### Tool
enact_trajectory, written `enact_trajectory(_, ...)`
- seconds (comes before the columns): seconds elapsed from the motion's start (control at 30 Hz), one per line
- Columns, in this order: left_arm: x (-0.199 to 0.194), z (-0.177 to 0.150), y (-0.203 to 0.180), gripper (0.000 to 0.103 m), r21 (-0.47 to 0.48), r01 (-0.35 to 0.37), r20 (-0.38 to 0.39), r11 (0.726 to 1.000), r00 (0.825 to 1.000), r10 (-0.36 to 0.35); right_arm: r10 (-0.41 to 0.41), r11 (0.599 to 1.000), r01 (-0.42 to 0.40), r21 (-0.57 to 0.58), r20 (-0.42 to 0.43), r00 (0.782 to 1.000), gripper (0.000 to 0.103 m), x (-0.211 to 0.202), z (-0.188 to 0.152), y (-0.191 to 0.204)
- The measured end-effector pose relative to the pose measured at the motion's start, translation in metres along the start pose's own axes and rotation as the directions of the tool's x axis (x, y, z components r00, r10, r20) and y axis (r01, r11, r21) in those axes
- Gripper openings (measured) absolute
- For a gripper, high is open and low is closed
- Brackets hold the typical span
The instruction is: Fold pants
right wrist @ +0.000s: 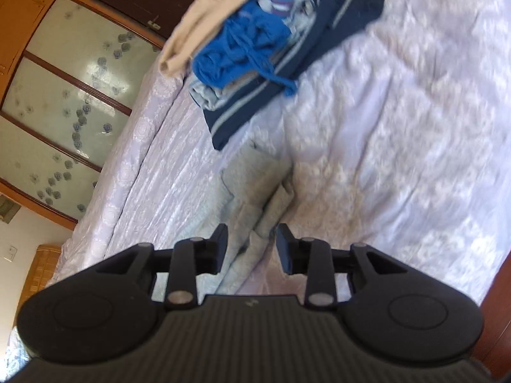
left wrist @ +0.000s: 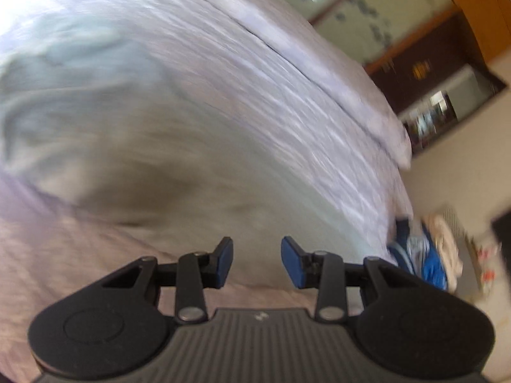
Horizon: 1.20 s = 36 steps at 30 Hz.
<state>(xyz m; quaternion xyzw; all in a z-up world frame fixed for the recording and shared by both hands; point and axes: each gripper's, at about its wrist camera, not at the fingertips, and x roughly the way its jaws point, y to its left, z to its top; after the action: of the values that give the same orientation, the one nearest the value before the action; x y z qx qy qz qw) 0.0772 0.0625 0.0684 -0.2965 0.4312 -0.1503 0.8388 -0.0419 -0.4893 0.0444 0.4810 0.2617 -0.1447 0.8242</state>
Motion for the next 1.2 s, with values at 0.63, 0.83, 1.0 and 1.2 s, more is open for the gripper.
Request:
enact_trajectory(0.63,0.121,-0.034,-0.135,0.036,0.428,-0.28,-0.071,0.859,0.937,0.341,-0.003,1.0,0.004,-0.008,0.057,0.998,0.053,0.044,0.016,0.004)
enact_trajectory(0.83,0.129,-0.031,-0.129,0.036,0.428,-0.298,-0.078,0.853,0.928,0.363,-0.049,0.995,0.055,-0.089,0.068,0.996,0.031,0.059,0.005,0.017)
enact_trajectory(1.0,0.114,-0.022,-0.114,0.036,0.359,-0.254,-0.096,0.898,0.947,0.307,-0.058,0.992,0.068,-0.108,0.093,0.994,0.018,0.048,0.004,0.026)
enact_trajectory(1.2,0.078,0.002,-0.082,0.04,0.221,-0.144,-0.088,0.965,0.982,0.167,0.072,0.955,-0.041,-0.293,0.097,0.993,0.018,0.022,-0.011,0.09)
